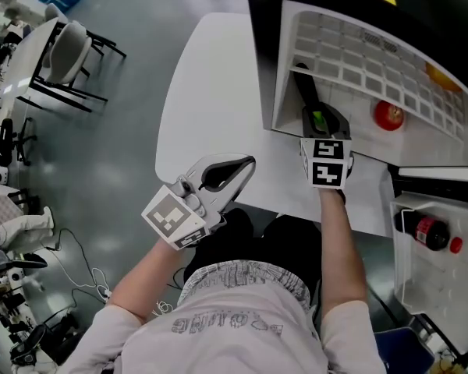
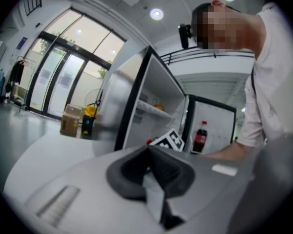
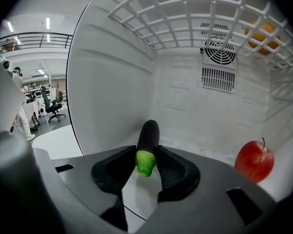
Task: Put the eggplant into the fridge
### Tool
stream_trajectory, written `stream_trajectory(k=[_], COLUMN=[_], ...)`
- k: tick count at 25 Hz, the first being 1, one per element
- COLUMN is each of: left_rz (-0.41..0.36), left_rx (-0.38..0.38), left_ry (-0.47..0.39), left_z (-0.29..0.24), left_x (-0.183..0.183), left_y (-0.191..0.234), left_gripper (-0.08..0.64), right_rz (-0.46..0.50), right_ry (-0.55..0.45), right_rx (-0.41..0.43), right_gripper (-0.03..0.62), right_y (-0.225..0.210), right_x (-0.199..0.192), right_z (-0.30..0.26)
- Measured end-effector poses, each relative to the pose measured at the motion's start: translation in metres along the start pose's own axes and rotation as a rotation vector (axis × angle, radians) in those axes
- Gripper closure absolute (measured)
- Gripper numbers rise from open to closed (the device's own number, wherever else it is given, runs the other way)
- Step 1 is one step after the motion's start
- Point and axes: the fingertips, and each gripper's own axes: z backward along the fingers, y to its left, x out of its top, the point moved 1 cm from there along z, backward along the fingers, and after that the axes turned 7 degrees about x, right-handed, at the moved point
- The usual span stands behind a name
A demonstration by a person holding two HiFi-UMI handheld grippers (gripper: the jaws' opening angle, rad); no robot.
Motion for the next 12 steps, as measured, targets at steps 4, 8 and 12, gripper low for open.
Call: stream_trajectory(k=[4,8,12], left_rz=[-0.012,-0.005,0.004], left_rx=[-0.001,0.008,0.007], left_ry=[-0.001,-0.007,-0.008], left_z=[0.003,0.006,0.007], left_x=[0.0,-0.002,-0.004], left_y=[0.0,0.003,0.004], left_gripper=[0.552,0.552,0.552], right_rz=[0.03,0.048,0.055], right_ry=[0.022,0.039,0.067], right_rx=[-0.009,-0.017,-0.011], right_gripper=[0.462,0.46,0.456], right_y=[0.003,0.004,0.006], right_x=[0.0,0.001,-0.003], right_z=[-0.004,-0.009,-0.014])
